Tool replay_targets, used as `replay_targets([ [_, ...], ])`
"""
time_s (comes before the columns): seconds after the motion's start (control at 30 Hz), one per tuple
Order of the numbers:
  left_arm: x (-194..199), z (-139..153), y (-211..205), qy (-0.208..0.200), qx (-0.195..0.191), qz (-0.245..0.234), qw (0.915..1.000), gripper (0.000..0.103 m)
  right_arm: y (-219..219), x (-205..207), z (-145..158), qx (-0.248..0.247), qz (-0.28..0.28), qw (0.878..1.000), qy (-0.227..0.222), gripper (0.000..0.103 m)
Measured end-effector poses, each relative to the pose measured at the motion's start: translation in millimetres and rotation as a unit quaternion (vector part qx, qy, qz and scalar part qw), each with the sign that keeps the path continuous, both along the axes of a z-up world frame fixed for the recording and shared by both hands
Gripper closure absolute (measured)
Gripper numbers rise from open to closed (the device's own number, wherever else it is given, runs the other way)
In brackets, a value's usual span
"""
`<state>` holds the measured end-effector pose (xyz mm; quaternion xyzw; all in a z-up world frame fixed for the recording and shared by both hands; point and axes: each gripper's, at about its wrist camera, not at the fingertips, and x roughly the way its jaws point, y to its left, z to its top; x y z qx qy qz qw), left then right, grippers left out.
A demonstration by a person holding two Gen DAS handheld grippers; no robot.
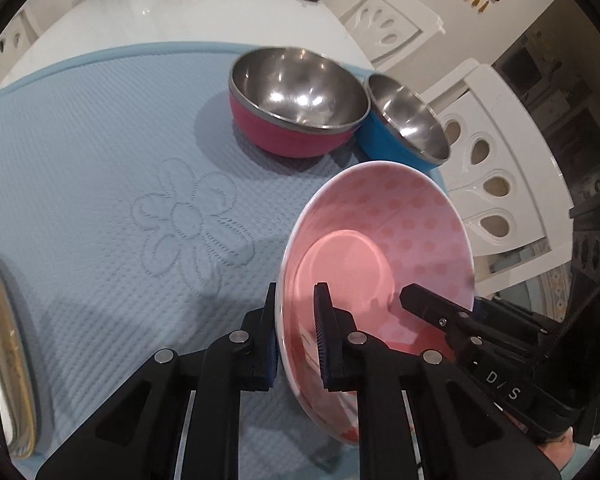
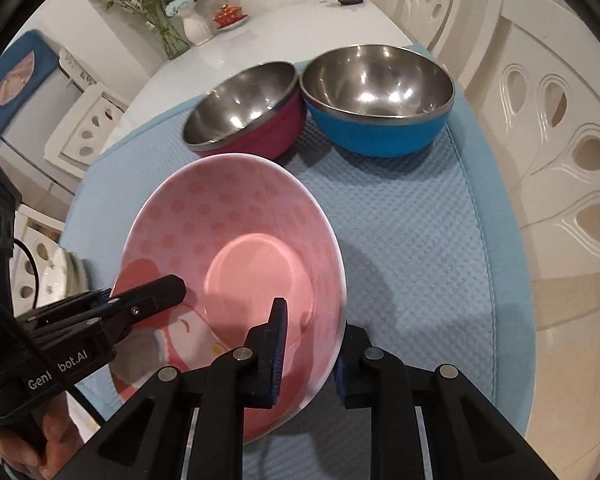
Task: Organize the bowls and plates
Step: 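Close the left tool on the pink bowl's rim and lift it, then carry the pink bowl across the mat and set it down, open left tool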
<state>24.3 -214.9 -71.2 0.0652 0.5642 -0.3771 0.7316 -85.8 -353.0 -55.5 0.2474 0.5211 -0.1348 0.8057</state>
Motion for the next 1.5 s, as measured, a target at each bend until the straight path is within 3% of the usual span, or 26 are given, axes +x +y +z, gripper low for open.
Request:
replay_targets([
  [0.27,-9.5,47.1,49.0,-0.022,-0.016,0.027,0.9993,0.091,36.6,3.5,52.2,0.014,0.017,1.000,-0.018,0.083],
  [0.43,-12.0,51.7,78.7,-0.015,-0.019,0.065,0.9976,0.091,69.0,19.2,68.3,-0.013,0.066,0.998,-0.010,0.082],
  [0.6,-11.4,21.2,95.4,0.020,-0.004,0.099,0.9949,0.091,84.8,27.6,48.7,0.000,0.085,0.996,0.014,0.081],
  [0.87,-21.3,-16.2,92.8,0.048,0.029,0.103,0.9931,0.091,83.7,41.8,5.9,0.020,0.094,0.993,0.073,0.081],
  [1.2,-16.0,-22.6,91.3,0.049,0.036,0.104,0.9928,0.091,82.2,43.2,-13.6,0.045,0.086,0.991,0.092,0.081],
  [1.5,-16.6,-25.8,87.6,0.045,0.044,0.095,0.9935,0.091,74.3,42.8,-13.4,0.055,0.079,0.991,0.090,0.081],
])
